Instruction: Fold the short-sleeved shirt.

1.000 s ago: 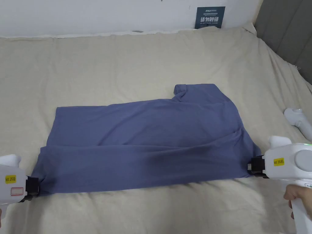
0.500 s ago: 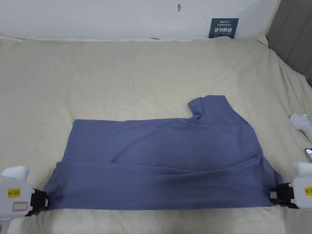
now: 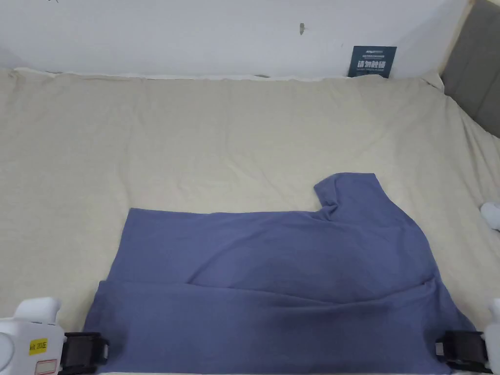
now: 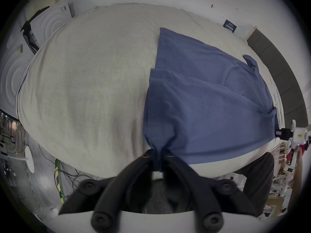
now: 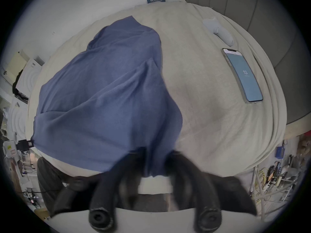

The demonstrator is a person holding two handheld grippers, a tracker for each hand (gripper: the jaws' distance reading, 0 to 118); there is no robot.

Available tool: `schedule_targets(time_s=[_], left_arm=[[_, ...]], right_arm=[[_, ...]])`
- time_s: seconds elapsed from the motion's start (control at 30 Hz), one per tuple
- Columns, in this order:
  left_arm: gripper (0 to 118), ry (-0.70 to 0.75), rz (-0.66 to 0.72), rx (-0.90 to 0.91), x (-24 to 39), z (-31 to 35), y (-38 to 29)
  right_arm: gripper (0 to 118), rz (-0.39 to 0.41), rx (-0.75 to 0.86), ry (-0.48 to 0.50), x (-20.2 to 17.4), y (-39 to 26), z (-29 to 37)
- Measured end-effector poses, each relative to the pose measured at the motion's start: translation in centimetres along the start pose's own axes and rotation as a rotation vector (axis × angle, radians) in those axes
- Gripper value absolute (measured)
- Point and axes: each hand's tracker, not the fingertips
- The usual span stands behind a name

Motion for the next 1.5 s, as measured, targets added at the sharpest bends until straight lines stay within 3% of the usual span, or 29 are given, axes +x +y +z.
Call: schedule_targets(time_s=[0.03, 0.07, 0.1, 0.17, 0.2, 0.23, 0.27, 0.3, 0.33, 0.43, 0.47, 0.53, 0.57, 0.6, 0.77, 0.8, 0.87, 0.9, 0.93, 1.0, 1.1, 1.2, 1.23, 1.27, 1.3, 1.33, 1.37, 1.43, 1.5], left_arm=[[111, 0.052, 0.008, -0.07, -0.6, 0.6, 0.1], [111, 0.056, 0.035, -0.023, -1.2, 1.1, 1.0], [111, 0.006, 0.033, -0.018, -1.6, 1.5, 1.8], [111, -0.002, 0.057, -0.018, -1.2, 2.0, 2.7], [108, 0.011, 0.059, 0.015, -1.0, 2.4, 3.9], [93, 0.022, 0.049, 0.086, -0.8, 2.9, 5.0], [55, 0.012, 0.042, 0.123, -0.4, 3.0, 6.2], [0, -0.009, 0.049, 0.144, 0.1, 2.6, 7.7], [0, 0.0, 0.059, 0.196, 0.6, 2.6, 9.3], [0, -0.008, 0.014, 0.195, 1.4, -0.7, 15.2], [7, -0.018, 0.015, 0.205, 1.6, -2.0, 17.2], [112, -0.014, 0.032, 0.215, 3.5, -3.7, 19.9], [116, 0.015, 0.045, 0.157, 3.9, -5.2, 21.1], [108, 0.056, 0.052, 0.141, 4.4, -5.8, 21.3], [107, 0.162, -0.058, 0.031, 7.1, -10.4, 24.5], [98, 0.175, -0.06, 0.03, 6.7, -11.6, 25.3], [58, 0.189, -0.05, 0.023, 6.7, -12.0, 25.3], [22, 0.155, -0.025, 0.054, 6.5, -11.4, 25.1], [4, 0.043, 0.046, 0.093, 5.9, -10.9, 25.6], [3, 0.124, 0.03, 0.099, 6.3, -10.2, 25.2], [3, 0.095, 0.025, 0.095, 6.1, -10.0, 25.8], [3, 0.082, 0.027, 0.097, 6.3, -9.8, 25.9], [3, 0.077, 0.027, 0.09, 6.3, -9.9, 25.9], [3, 0.08, 0.026, 0.089, 6.4, -10.0, 25.9], [3, 0.09, 0.022, 0.088, 6.5, -10.1, 26.0], [3, 0.088, 0.023, 0.084, 6.3, -10.1, 25.9], [3, 0.085, 0.023, 0.081, 6.3, -10.2, 25.9], [3, 0.092, 0.019, 0.084, 6.4, -10.2, 25.9], [3, 0.096, 0.016, 0.079, 6.4, -10.6, 26.0]], right_arm=[[108, 0.011, 0.018, -0.014, 0.2, 0.0, 0.6], [108, 0.017, 0.016, -0.063, 0.3, 0.2, 1.4], [107, 0.031, 0.002, -0.082, 0.3, 0.5, 2.0], [106, 0.053, 0.058, -0.07, 0.3, 1.3, 3.2], [95, 0.045, 0.081, -0.071, 0.0, 2.1, 4.0], [66, 0.046, 0.12, -0.051, -0.2, 2.8, 4.4], [25, 0.042, 0.145, -0.039, -0.5, 3.6, 4.5], [0, 0.034, 0.138, -0.044, -0.7, 4.8, 4.4], [0, 0.0, 0.16, -0.023, -1.0, 6.3, 4.3], [0, -0.005, 0.153, 0.013, -2.1, 9.1, 2.2], [0, -0.001, 0.142, 0.012, -2.6, 10.1, 1.2], [0, 0.007, 0.128, -0.001, -3.5, 12.0, -0.3], [0, 0.016, 0.125, -0.002, -4.0, 12.5, -0.3], [0, 0.025, 0.123, -0.002, -4.4, 13.4, -0.8], [0, 0.066, 0.114, -0.013, -4.2, 17.4, -3.5], [0, 0.071, 0.113, -0.014, -4.0, 18.2, -4.1], [0, 0.066, 0.127, -0.025, -3.8, 19.2, -4.8], [0, 0.065, 0.127, -0.012, -3.6, 19.7, -5.2], [0, 0.061, 0.131, -0.005, -3.4, 20.1, -5.6], [0, 0.082, 0.139, 0.003, -2.9, 20.8, -6.4], [0, 0.11, 0.145, -0.045, -2.5, 22.0, -7.3], [0, 0.083, 0.166, -0.061, -1.9, 23.4, -7.4], [1, 0.081, 0.178, -0.09, -1.8, 23.9, -7.3], [17, 0.076, 0.19, -0.099, -1.7, 24.3, -7.2], [67, 0.064, 0.188, -0.088, -1.6, 24.8, -7.3], [103, 0.037, 0.165, -0.054, -1.4, 25.3, -7.6], [118, 0.018, 0.125, 0.025, -1.1, 25.7, -8.1], [118, -0.004, 0.066, 0.036, -1.3, 26.3, -9.1], [118, 0.05, 0.024, -0.023, -1.5, 26.6, -10.4]])
